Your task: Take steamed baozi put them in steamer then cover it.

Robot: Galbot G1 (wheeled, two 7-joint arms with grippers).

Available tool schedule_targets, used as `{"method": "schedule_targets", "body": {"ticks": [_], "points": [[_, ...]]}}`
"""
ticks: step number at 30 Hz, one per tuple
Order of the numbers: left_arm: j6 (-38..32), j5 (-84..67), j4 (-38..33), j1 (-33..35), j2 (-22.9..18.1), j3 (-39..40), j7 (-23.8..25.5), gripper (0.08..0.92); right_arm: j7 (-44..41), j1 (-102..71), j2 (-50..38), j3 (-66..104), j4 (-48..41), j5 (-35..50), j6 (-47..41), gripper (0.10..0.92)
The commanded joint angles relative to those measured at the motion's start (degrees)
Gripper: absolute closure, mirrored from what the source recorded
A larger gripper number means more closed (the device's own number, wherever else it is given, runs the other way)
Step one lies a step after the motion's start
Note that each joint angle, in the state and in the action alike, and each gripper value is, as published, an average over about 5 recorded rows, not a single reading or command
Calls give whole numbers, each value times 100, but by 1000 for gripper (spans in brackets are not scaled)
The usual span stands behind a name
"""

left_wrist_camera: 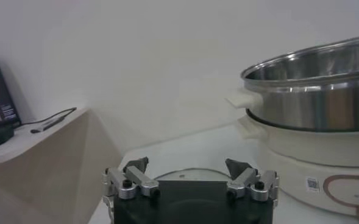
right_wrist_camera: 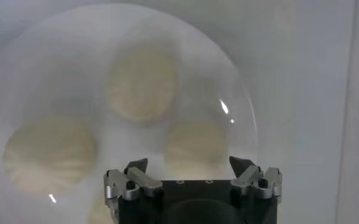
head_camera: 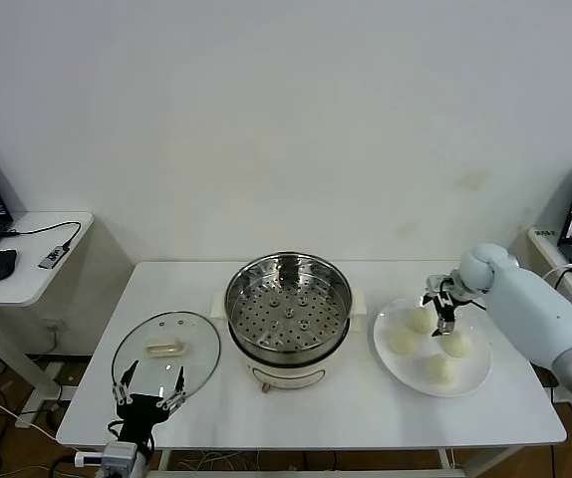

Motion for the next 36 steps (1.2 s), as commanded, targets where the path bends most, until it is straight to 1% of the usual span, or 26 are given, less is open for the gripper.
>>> {"method": "schedule_targets", "body": {"ticks": [1, 9, 12, 16, 20, 23, 28, 33, 36], "points": [[-5, 5, 3, 2, 13, -7, 4, 177, 74, 55, 216, -58, -285, -154, 26, 207], [-9, 8, -19, 12, 16, -18, 8, 177, 170, 3, 233, -19, -331, -196, 31, 270], [-10, 10, -34, 22, 12, -16, 9, 177, 194, -7, 227, -14, -308, -189, 46, 319], [-13, 23, -54, 40, 5, -7, 10, 177, 198, -15, 182, -18, -206, -122, 36, 406], [-10, 21, -82, 53, 6, -12, 20, 177, 135, 29, 15, -105, 42, 68, -16, 437], [-2, 17, -70, 66, 13, -20, 52, 177, 46, 135, -226, -242, 414, 413, -114, 439], [0, -40, -100, 83, 20, -25, 92, 177, -88, 557, -770, -710, 1247, 1240, -325, 440], [-4, -187, -97, 64, 14, 2, 97, 177, -151, 1648, -1407, -1732, 2239, 2357, -583, 438], [-5, -369, -94, 57, -5, 17, 87, 177, -151, 2548, -1477, -2341, 2550, 2880, -617, 433]]}}
